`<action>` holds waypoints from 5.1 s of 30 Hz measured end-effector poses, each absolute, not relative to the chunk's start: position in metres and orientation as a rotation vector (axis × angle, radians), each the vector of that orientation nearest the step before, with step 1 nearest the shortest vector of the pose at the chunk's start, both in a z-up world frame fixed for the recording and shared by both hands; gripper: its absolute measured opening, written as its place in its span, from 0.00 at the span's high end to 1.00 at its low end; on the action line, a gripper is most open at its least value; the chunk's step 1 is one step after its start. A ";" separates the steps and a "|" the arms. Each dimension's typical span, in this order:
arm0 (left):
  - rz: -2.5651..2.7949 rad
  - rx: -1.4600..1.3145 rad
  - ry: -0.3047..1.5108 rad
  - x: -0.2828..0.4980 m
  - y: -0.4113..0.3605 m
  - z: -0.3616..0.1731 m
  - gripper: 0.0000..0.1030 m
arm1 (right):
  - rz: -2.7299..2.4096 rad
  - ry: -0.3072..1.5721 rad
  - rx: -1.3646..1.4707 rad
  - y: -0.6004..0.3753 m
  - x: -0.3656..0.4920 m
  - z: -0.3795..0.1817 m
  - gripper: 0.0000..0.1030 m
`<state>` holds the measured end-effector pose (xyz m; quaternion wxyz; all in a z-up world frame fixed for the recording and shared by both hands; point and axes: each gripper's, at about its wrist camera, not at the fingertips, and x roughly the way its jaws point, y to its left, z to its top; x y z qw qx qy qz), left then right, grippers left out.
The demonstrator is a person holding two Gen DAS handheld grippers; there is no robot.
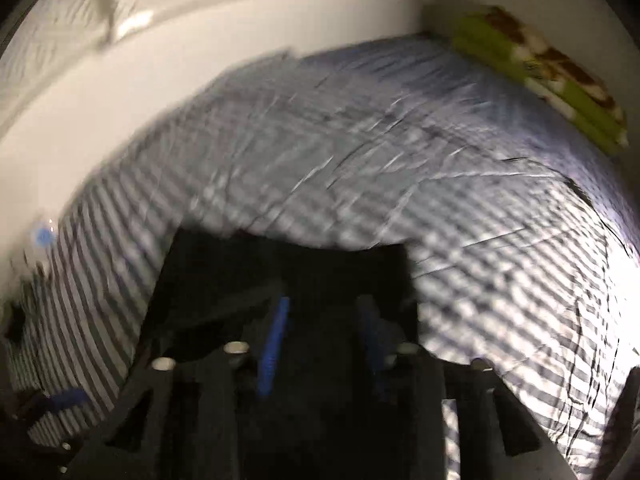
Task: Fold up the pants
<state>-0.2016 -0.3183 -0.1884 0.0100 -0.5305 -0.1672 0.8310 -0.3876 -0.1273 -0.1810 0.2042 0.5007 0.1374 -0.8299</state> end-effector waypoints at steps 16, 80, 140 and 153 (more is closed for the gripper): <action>2.528 -1.633 -0.559 -0.168 -0.304 -0.191 0.43 | -2.229 0.073 1.230 -0.130 -0.382 -0.144 0.56; 2.203 -1.734 -0.516 -0.032 -0.219 -0.194 0.32 | -1.912 -0.306 1.683 0.086 -0.130 -0.213 0.51; 2.203 -1.705 -0.482 -0.046 -0.183 -0.151 0.43 | -1.881 -0.351 1.580 0.119 -0.039 -0.181 0.60; 2.240 -1.721 -0.777 -0.129 -0.234 -0.198 0.41 | -1.960 -0.373 1.584 0.091 -0.157 -0.208 0.57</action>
